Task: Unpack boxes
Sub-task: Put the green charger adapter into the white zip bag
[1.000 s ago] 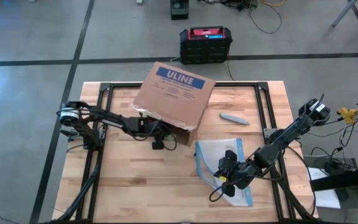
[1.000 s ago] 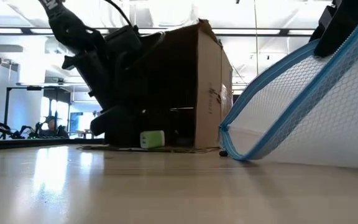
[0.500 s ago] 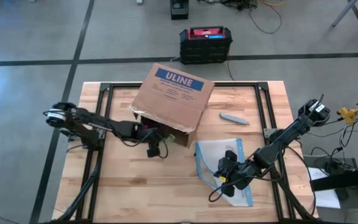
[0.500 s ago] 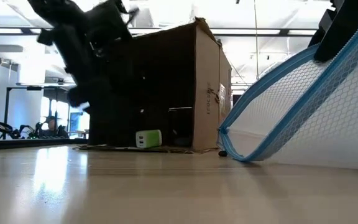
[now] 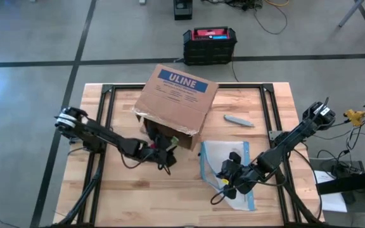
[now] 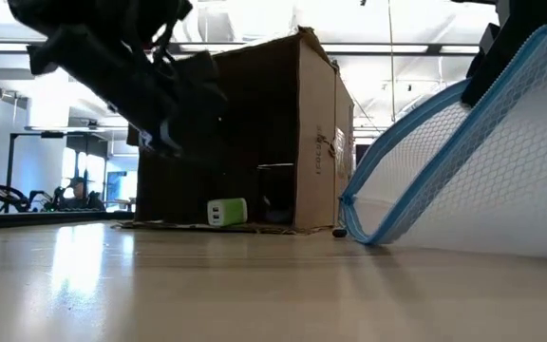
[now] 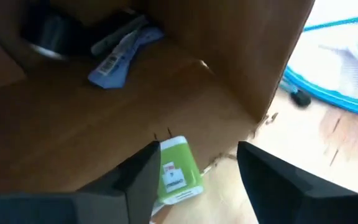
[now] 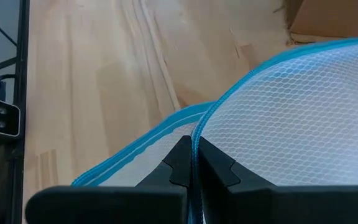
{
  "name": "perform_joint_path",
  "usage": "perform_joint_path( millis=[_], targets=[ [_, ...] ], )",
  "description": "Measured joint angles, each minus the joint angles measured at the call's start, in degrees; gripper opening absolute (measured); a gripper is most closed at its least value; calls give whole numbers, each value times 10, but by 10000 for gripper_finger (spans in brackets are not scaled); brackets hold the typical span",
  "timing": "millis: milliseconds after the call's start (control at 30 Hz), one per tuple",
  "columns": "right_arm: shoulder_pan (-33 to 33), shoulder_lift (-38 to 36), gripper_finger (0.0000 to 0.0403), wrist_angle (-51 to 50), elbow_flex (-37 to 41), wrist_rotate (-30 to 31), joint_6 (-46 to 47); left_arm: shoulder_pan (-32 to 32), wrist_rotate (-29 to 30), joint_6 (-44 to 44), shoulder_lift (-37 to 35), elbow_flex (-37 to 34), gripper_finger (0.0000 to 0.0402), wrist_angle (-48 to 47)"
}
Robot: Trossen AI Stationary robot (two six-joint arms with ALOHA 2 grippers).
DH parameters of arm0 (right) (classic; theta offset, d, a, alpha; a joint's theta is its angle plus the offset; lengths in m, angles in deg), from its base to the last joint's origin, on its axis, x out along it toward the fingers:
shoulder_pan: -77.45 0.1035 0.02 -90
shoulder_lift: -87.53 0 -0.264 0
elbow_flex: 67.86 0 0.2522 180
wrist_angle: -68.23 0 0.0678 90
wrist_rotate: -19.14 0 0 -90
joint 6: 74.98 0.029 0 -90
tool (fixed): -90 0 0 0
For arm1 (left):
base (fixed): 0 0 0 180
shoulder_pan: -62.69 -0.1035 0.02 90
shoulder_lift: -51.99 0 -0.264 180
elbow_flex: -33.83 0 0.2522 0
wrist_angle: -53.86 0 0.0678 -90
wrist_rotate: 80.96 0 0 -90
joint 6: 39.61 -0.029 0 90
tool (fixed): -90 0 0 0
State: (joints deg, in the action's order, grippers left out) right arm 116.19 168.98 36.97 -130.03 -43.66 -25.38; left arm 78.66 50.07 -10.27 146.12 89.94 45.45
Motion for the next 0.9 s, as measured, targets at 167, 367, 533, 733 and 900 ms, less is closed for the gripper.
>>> perform_joint_path(
  millis=[167,367,533,733,900],
  targets=[
    [0,1,0,3,0,0,-1,-2,19,19,37,-1,233,5],
    [0,1,0,3,0,0,-7,-4,52,24,82,-1,260,44],
    [0,1,0,9,0,0,-9,-9,50,50,135,-1,263,82],
    [0,1,0,33,0,-1,-42,-6,58,68,150,5,191,93],
    [0,1,0,32,0,-1,-43,-4,74,51,138,14,123,97]
  ],
)
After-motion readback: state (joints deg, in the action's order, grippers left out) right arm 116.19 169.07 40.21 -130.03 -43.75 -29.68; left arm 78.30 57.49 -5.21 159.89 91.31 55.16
